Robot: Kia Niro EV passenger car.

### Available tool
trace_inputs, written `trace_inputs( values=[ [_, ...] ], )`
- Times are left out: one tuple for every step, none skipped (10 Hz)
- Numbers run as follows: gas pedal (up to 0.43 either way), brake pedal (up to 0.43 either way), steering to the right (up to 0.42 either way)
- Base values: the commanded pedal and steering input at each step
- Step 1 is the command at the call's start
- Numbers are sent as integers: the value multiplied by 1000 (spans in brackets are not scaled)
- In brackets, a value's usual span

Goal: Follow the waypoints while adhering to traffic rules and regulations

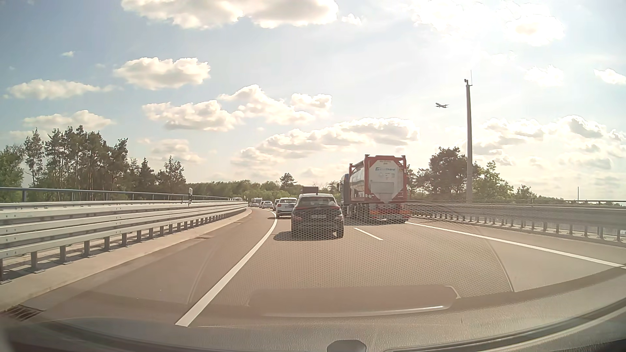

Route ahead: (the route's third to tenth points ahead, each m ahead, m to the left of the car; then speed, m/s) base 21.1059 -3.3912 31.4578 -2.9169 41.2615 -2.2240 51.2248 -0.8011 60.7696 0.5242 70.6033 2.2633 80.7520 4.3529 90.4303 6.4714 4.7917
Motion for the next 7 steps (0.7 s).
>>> trace_inputs(
  values=[
    [67,0,-11],
    [67,0,-12],
    [67,0,-11],
    [67,0,-11],
    [67,0,-12],
    [67,0,-12],
    [67,0,-11]
  ],
)
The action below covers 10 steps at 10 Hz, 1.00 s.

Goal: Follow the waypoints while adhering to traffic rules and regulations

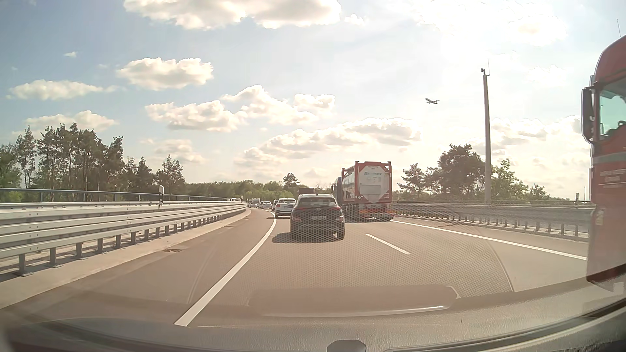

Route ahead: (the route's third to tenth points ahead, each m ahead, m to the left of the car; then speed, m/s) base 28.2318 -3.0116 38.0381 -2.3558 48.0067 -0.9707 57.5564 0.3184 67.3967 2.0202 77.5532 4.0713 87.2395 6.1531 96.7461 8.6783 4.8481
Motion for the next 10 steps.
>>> trace_inputs(
  values=[
    [67,0,-11],
    [67,0,-11],
    [67,0,-11],
    [67,0,-12],
    [67,0,-12],
    [67,0,-12],
    [67,0,-12],
    [67,0,-12],
    [79,0,-13],
    [87,0,-13]
  ],
)
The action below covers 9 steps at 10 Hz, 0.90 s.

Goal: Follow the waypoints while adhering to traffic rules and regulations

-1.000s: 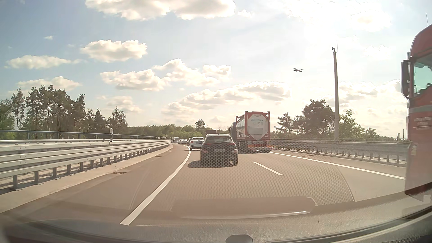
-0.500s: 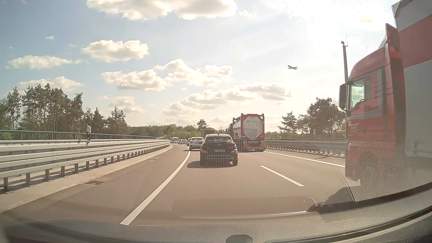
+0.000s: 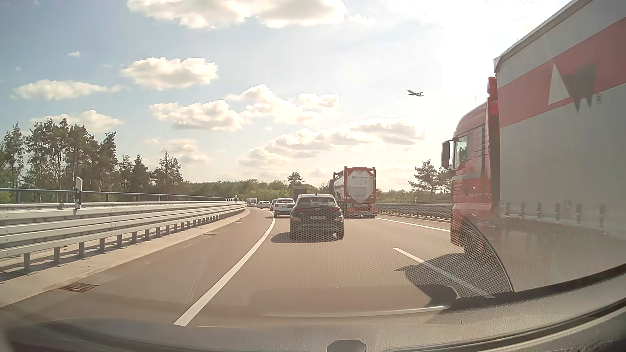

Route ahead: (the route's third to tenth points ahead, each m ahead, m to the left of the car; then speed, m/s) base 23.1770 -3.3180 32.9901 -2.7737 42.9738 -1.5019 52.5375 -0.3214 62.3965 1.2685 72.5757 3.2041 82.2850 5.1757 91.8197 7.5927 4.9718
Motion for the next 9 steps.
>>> trace_inputs(
  values=[
    [98,0,-13],
    [98,0,-13],
    [98,0,-14],
    [98,0,-14],
    [98,0,-15],
    [98,0,-17],
    [98,0,-18],
    [98,0,-18],
    [98,0,-18]
  ],
)
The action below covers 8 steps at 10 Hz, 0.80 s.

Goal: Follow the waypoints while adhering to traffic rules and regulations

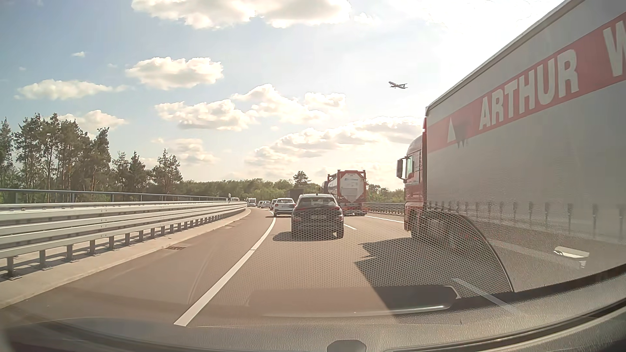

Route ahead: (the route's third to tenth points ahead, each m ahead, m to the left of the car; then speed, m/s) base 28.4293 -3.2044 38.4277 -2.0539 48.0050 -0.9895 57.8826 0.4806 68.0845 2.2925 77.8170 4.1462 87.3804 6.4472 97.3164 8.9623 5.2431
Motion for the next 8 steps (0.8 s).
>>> trace_inputs(
  values=[
    [98,0,-18],
    [98,0,-18],
    [98,0,-18],
    [98,0,-18],
    [98,0,-18],
    [98,0,-18],
    [98,0,-18],
    [98,0,-18]
  ],
)
